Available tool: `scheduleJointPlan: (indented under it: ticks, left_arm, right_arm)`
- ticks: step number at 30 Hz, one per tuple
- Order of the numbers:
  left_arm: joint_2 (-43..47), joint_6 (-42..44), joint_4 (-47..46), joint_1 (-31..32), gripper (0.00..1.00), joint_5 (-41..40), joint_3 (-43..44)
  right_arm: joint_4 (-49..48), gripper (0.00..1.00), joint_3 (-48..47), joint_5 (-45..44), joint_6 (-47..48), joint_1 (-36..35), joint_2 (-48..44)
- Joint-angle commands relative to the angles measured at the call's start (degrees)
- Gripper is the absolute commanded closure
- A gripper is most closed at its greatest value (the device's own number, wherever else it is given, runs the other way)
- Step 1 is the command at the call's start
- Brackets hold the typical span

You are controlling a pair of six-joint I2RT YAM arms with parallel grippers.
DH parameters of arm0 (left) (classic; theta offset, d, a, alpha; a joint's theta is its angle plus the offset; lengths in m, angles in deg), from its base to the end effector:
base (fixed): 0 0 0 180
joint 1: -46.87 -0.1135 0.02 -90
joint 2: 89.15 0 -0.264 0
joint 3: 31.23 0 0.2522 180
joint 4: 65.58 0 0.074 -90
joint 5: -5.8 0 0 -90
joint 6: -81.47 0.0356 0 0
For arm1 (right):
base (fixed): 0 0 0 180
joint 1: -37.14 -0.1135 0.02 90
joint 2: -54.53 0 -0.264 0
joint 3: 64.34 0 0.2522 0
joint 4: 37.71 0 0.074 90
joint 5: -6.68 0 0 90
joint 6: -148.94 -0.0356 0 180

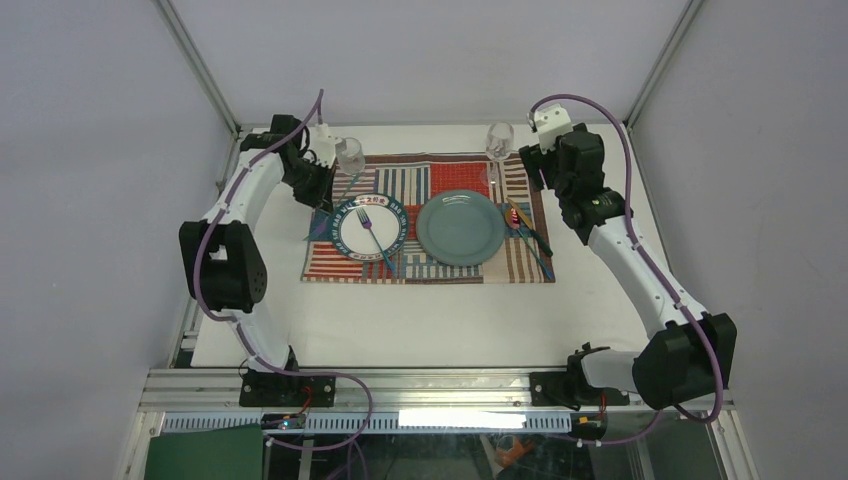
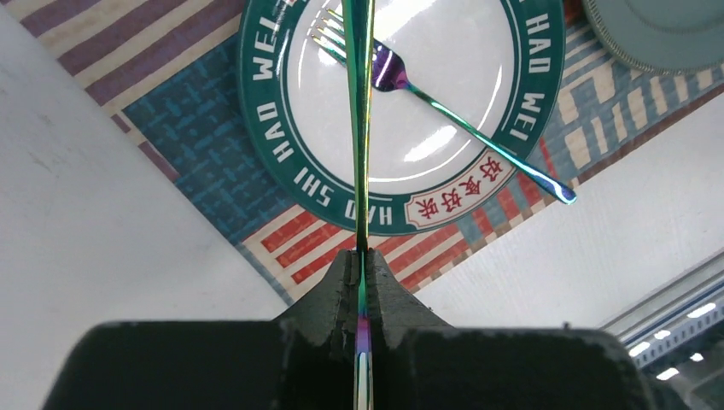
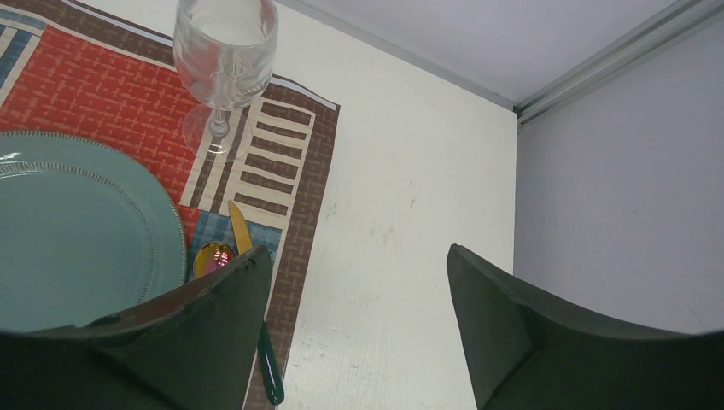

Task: Set the dinner table for one person
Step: Pick up the fork at the center of the board, then place the fork on the napkin.

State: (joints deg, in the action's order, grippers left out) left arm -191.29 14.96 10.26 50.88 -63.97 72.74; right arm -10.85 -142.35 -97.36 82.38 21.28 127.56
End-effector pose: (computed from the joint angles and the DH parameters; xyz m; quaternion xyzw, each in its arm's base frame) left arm 0.3554 -0.0373 0.2764 0.2554 0.9411 -0.1482 0.1644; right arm 0.2860 0.0723 0.3475 -0.2120 0.7974 -0.1378 0.5480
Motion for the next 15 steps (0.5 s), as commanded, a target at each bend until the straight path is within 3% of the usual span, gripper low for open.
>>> scheduleJointPlan:
  ticks: [1,7,15]
  left_arm:
    - [-3.7,-8.9,2.4,-0.2,1.0,3.7,4.3]
    - [-8.2,-10.1,3.6,0.7,1.0,4.5,7.2]
    - [-13.6,-11.4,3.2,6.7,1.0,2.0,14.8]
  right_arm:
    - [-1.5,0.22,-1.3,0.9,-0.9,0.4,-1.8]
    - [-2.3,0.22,0.0,1.1,-0.9,0.6,-2.4]
    - [-1.9,0.22,-0.3,1.6,-1.2,0.7,-2.2]
